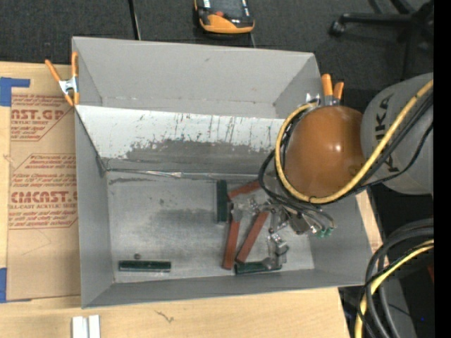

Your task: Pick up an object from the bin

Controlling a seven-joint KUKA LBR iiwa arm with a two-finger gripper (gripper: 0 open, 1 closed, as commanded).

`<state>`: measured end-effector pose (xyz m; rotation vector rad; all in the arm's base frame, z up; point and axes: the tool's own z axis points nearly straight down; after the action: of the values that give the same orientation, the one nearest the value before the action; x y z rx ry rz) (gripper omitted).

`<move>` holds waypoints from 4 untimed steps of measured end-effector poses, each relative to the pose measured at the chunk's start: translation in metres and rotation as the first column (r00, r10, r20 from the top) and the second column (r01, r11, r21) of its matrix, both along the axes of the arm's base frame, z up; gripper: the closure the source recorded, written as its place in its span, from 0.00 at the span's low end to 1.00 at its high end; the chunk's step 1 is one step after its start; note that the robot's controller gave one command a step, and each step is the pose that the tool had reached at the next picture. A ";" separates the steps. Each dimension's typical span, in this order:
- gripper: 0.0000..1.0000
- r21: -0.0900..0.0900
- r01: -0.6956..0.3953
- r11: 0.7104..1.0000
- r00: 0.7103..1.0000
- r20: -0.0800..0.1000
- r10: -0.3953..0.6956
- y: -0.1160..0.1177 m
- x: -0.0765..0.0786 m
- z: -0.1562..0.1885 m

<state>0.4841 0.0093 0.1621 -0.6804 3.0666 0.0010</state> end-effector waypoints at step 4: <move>1.00 0.000 -0.444 0.896 0.896 -0.005 0.444 0.003 0.014 -0.087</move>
Offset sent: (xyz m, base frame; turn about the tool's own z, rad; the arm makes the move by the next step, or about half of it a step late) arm 0.0096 0.0116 -0.0921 -0.6023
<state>0.4984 0.0124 0.0751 -1.3644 2.8353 0.0004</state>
